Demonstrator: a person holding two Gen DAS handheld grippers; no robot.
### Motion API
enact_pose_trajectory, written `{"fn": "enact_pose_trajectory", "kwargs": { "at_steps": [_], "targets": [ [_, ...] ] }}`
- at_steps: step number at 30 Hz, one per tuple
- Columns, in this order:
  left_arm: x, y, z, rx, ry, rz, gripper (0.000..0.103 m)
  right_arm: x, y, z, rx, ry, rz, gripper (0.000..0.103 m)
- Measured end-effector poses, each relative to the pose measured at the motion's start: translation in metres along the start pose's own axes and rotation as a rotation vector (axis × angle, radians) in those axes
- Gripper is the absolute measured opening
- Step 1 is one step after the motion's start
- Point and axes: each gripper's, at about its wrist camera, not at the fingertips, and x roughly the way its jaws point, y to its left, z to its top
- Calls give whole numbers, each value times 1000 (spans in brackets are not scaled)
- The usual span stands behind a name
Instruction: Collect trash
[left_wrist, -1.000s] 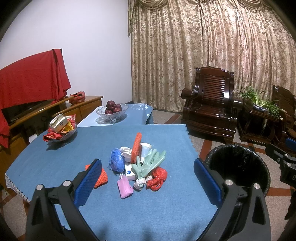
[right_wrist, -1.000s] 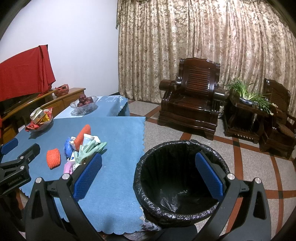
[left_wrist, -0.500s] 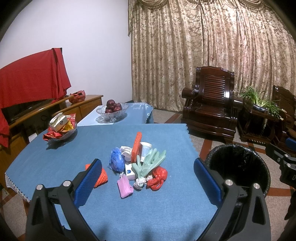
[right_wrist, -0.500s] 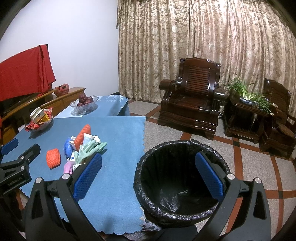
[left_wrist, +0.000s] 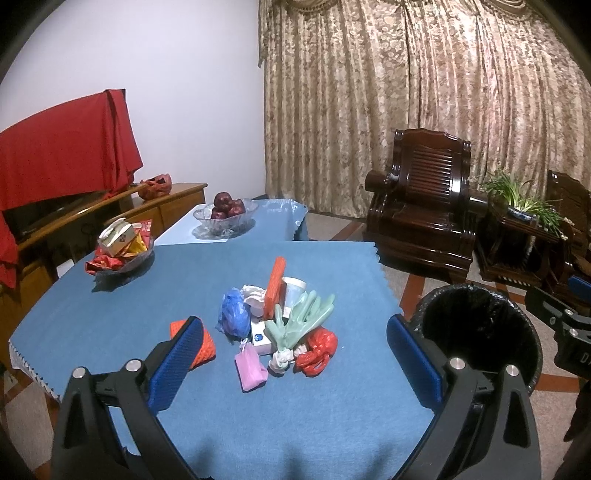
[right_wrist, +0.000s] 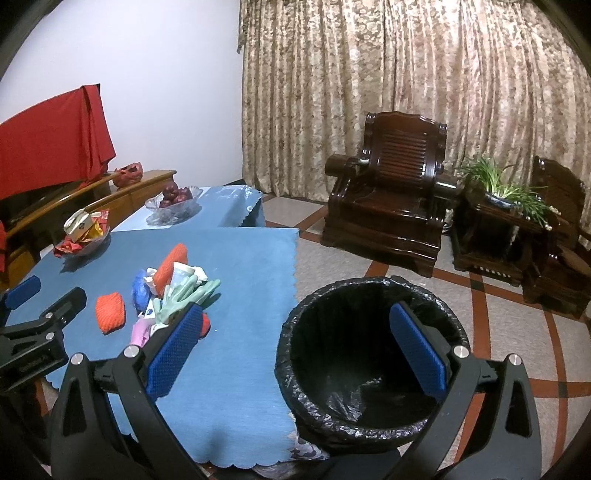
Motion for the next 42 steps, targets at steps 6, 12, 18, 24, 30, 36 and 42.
{"fn": "enact_pose_trajectory", "kwargs": {
  "at_steps": [6,12,18,24,30,36,42],
  "targets": [
    [11,9,-4,-24,15,7,97,15,11,3,-9,5,23,98],
    [36,36,-15,-45,37,53,97,49,36,-1,-27,20,86,98],
    [63,74,-29,-93,50,127,97,98,72,-13,-53,65,163,98],
    [99,106,-50,-124,113,193,97,150,101,-29,-65,129,201,98],
    [132,119,-72,-116,181,208,97,199,128,-49,-106,192,201,98],
    [156,119,-87,-100,205,179,97,232,141,-65,-130,253,205,94],
    [174,116,-92,-95,237,173,95,255,145,-72,-124,318,231,77]
  ]
}}
